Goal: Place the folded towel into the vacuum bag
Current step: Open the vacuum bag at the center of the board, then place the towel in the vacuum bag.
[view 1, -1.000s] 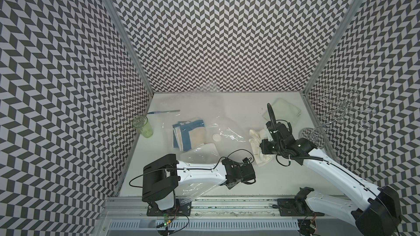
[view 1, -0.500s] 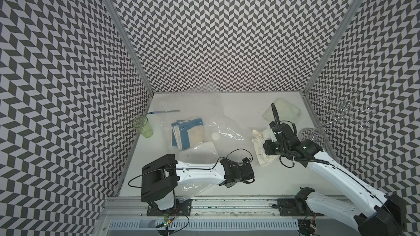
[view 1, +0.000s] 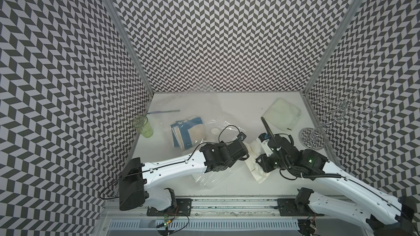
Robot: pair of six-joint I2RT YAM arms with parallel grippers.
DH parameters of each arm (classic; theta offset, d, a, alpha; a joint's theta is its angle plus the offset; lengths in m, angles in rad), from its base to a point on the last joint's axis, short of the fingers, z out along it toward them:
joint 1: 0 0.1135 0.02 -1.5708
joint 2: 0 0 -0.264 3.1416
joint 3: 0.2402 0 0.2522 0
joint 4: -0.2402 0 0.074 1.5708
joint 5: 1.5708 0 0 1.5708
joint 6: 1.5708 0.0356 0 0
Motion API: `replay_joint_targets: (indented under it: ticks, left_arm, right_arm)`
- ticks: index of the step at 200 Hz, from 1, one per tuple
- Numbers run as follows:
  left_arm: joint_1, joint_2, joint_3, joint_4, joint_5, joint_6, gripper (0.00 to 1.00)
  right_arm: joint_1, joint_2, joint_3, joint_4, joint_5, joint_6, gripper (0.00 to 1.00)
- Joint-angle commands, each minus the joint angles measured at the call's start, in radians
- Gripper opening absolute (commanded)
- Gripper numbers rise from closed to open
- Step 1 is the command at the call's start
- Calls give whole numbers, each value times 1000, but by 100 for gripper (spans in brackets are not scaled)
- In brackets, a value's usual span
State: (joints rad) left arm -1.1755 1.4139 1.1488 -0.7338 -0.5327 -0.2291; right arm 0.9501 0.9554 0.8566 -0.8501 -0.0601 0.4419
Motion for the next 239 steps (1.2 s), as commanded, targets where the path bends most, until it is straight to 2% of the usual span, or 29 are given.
replay_joint_targets:
  ticks: [1,14,38,67,87,126,150,179,195,220,239]
  left_arm:
    - [6,-29,49,43,16,-13,0]
    - [7,-34,58,46,15,-24,0]
    - [6,-51,61,55,36,-36,0]
    - [1,-72,45,71,56,-29,0]
    - [1,-86,28,97,86,-15,0]
    - [15,-103,-32,185,200,-1,0]
    - [30,-99,-59,215,249,1,0]
    - [43,-89,-83,246,278,-1,0]
    - [43,-82,-88,250,280,-3,0]
    - [51,-81,-95,262,289,-12,0]
    - [55,-80,-103,270,293,-28,0]
  right_arm:
    - [133,68,9,132,-47,-15,4]
    - [158,108,-7,210,-52,-38,3]
    - [140,191,-26,377,18,-93,1]
    - [15,272,-54,525,-34,-163,0]
    - [-34,283,-77,586,12,-186,0]
    - [-217,376,-96,646,-37,-224,10]
    - [-231,450,-79,673,-32,-235,22]
    - [-230,543,-12,677,-14,-256,31]
    - [-231,571,14,658,30,-252,44]
    - [-235,541,51,570,-7,-232,63]
    - [-255,487,35,493,-61,-180,72]
